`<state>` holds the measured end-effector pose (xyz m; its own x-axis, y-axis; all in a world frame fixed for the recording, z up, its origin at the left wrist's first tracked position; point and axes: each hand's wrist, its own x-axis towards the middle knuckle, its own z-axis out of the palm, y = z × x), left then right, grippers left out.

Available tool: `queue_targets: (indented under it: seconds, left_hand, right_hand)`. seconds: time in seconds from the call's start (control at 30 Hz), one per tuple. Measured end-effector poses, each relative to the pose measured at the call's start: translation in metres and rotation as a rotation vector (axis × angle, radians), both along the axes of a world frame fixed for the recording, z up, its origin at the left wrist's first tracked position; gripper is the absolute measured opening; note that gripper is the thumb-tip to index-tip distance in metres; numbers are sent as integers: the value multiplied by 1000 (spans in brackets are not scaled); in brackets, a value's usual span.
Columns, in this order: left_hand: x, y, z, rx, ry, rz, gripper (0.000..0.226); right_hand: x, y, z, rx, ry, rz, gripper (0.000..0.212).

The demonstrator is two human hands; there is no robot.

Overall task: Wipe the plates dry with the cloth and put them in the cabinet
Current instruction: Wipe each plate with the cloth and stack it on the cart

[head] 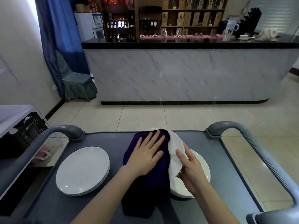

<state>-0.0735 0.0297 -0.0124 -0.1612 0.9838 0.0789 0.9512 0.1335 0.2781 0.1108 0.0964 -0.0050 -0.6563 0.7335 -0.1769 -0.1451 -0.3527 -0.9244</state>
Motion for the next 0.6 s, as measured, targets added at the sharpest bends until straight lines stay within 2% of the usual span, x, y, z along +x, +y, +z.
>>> queue_targets:
  seconds: [0.1,0.27,0.43,0.6]
  left_hand:
    - [-6,-16,-6,12,48,54,59]
    - [20,-45,-10,20,-21,6,56]
    - [60,-33,0,91,-30,-93,56]
    - [40,-1,14,76,-56,-92,56]
  right_hand:
    - [7,9,8,30,18,-66,41]
    - [6,13,15,30,44,-135,39]
    - [-6,1,11,-21,68,-86,34]
    - [-11,-11,9,-31,58,-19,37]
